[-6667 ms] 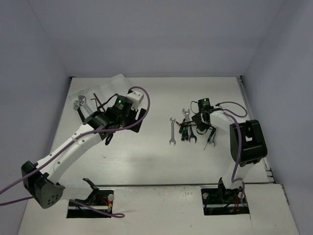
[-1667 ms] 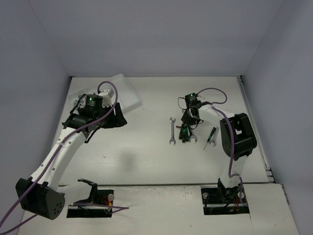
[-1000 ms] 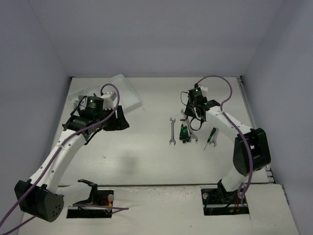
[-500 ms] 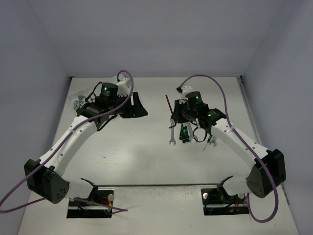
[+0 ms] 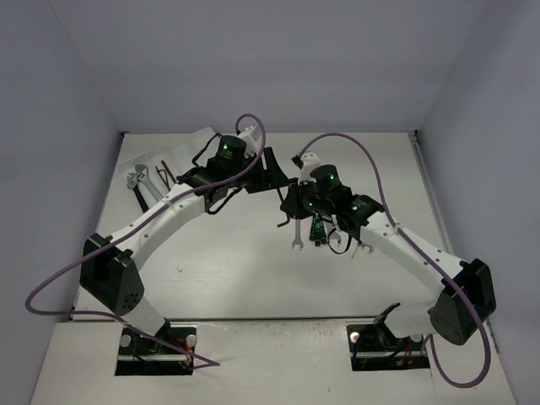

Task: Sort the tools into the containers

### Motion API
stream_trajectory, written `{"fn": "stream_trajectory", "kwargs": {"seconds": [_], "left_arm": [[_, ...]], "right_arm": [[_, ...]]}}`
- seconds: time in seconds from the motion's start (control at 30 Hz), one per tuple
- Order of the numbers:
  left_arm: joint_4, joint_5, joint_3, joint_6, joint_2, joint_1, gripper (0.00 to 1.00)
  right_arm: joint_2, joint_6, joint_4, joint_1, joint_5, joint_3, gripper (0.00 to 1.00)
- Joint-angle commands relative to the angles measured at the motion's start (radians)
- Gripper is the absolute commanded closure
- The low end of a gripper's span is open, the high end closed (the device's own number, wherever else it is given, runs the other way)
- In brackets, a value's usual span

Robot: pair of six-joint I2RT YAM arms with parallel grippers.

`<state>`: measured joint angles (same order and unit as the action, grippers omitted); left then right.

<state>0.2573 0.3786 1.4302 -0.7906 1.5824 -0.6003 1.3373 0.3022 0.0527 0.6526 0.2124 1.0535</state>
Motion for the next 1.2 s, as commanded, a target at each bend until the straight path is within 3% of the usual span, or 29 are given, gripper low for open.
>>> {"fn": "stream_trajectory", "kwargs": {"seconds": [0.0, 0.1, 0.17, 0.27, 0.33, 0.37, 0.4, 0.43, 0.47, 0.6, 0.87, 1.17], "left_arm": [[-0.039, -0.093, 0.079, -0.032, 0.010, -0.030, 0.51], [-0.023, -0.122, 0.084, -0.029, 0.021, -0.032, 0.66], [-0.018, -0.131, 0.088, -0.022, 0.027, -0.032, 0.85], [-0.018, -0.129, 0.091, -0.019, 0.037, -0.032, 0.99], [-0.017, -0.126, 0.093, -0.012, 0.041, -0.032, 1.00], [-0.016, -0.131, 0.094, -0.007, 0.041, -0.029, 1.00], [-0.012, -0.139, 0.096, 0.005, 0.041, -0.023, 1.00], [0.003, -0.147, 0.100, 0.027, 0.042, -0.014, 1.00], [0.015, -0.157, 0.106, 0.041, 0.044, -0.004, 1.00], [0.059, -0.171, 0.105, 0.094, 0.048, 0.147, 1.00], [0.169, -0.179, 0.291, 0.239, 0.236, 0.504, 1.00], [0.270, -0.177, 0.604, 0.250, 0.580, 0.705, 1.00]], "right_arm": [[-0.054, 0.031, -0.119, 0.026, 0.005, -0.006, 1.00], [-0.059, 0.038, -0.126, 0.034, 0.000, -0.011, 1.00], [-0.061, 0.040, -0.130, 0.039, -0.001, -0.014, 1.00], [-0.059, 0.040, -0.134, 0.041, -0.005, -0.016, 1.00], [-0.059, 0.041, -0.135, 0.042, -0.009, -0.018, 1.00], [-0.060, 0.043, -0.134, 0.042, -0.015, -0.019, 0.95], [-0.062, 0.045, -0.134, 0.042, -0.024, -0.022, 0.82], [-0.063, 0.046, -0.133, 0.042, -0.036, -0.025, 0.60], [-0.066, 0.047, -0.132, 0.042, -0.046, -0.028, 0.48], [-0.095, 0.055, -0.120, 0.039, -0.088, -0.062, 0.32], [-0.208, 0.077, -0.046, 0.037, -0.190, -0.146, 0.29], [-0.320, 0.151, 0.038, 0.032, -0.266, -0.221, 0.29]]}}
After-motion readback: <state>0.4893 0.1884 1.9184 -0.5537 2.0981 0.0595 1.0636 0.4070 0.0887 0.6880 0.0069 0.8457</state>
